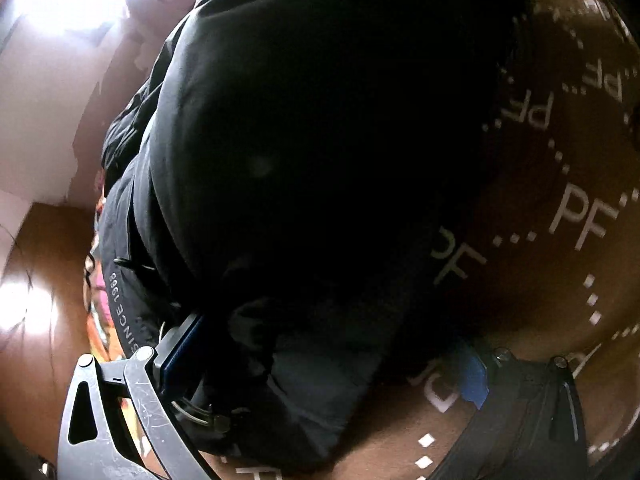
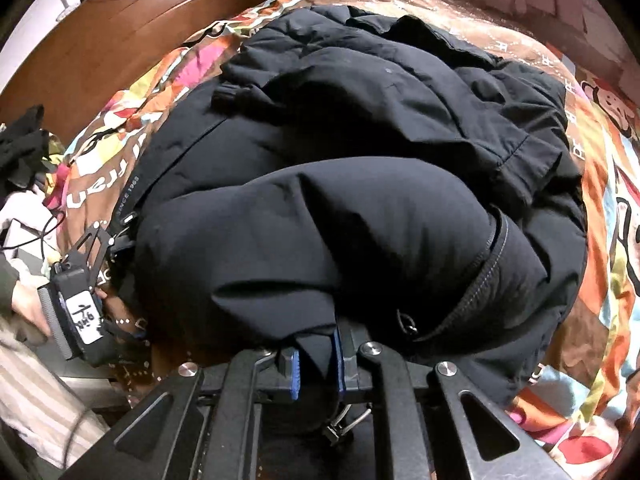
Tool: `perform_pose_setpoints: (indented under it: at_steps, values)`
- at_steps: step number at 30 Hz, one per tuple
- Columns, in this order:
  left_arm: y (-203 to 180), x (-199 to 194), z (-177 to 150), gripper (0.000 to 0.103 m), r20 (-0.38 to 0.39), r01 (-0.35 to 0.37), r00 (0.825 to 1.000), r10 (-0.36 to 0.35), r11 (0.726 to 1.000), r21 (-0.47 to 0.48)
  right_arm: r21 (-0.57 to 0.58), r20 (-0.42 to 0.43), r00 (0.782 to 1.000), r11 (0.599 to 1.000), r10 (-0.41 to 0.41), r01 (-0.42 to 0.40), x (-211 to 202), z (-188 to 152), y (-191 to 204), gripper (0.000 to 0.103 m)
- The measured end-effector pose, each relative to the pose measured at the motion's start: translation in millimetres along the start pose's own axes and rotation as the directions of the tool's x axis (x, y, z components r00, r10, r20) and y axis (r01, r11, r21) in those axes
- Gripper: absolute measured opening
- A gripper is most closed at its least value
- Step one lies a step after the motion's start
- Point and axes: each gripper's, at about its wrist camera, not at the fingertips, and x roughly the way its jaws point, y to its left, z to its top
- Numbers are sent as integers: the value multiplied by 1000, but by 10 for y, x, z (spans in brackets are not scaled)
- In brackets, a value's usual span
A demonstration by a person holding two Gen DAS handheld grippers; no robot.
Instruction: Fold large clothes
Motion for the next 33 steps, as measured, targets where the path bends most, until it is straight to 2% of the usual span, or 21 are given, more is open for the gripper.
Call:
perform_pose_setpoints:
  at_steps: [3,4,5,7,11,17,23,25,28,30,32,33]
  values:
    - [-47,22,-25,93,-2,-17,1000,17,999,32,38,-35,999,999,19,-18,100,-185,-100,12]
    - [-43,36,-22,84,-3,-27,1000,27,999,43,46,-47,999,999,22,-20,191,-205,-45,12]
    - [-31,54,-15,70,-5,-42,999,42,997,58,50,-56,998,999,25,-22,215,-208,-40,12]
    - [37,98,6,55,-5,-68,998,69,994,87,59,-76,997,998,30,-26,264,-249,-14,12]
    - [202,110,61,32,-10,-71,997,73,992,107,62,-109,993,998,40,-33,325,-358,-70,14]
    - [659,-119,151,12,17,-23,1000,22,999,29,64,-77,995,997,58,-53,217,-298,-94,14]
    - [1120,-456,387,9,96,-47,994,54,996,-74,68,-42,996,995,78,-75,148,-320,-126,18]
    - [1327,-494,560,8,121,-44,991,59,992,-122,65,-23,995,994,94,-92,140,-365,-116,22]
    - [1538,-638,765,8,164,-41,984,71,982,-183,35,-12,993,993,116,-115,116,-441,-85,39]
    - [1629,-729,890,8,190,-46,978,85,978,-203,-20,15,992,992,125,-125,66,-522,-6,65]
    - [1601,-843,1051,7,207,-49,974,95,975,-215,-89,53,990,988,130,-125,-6,-622,96,79]
    - [1645,-852,1107,7,209,-46,973,94,974,-222,-113,58,991,987,123,-116,-14,-646,136,80]
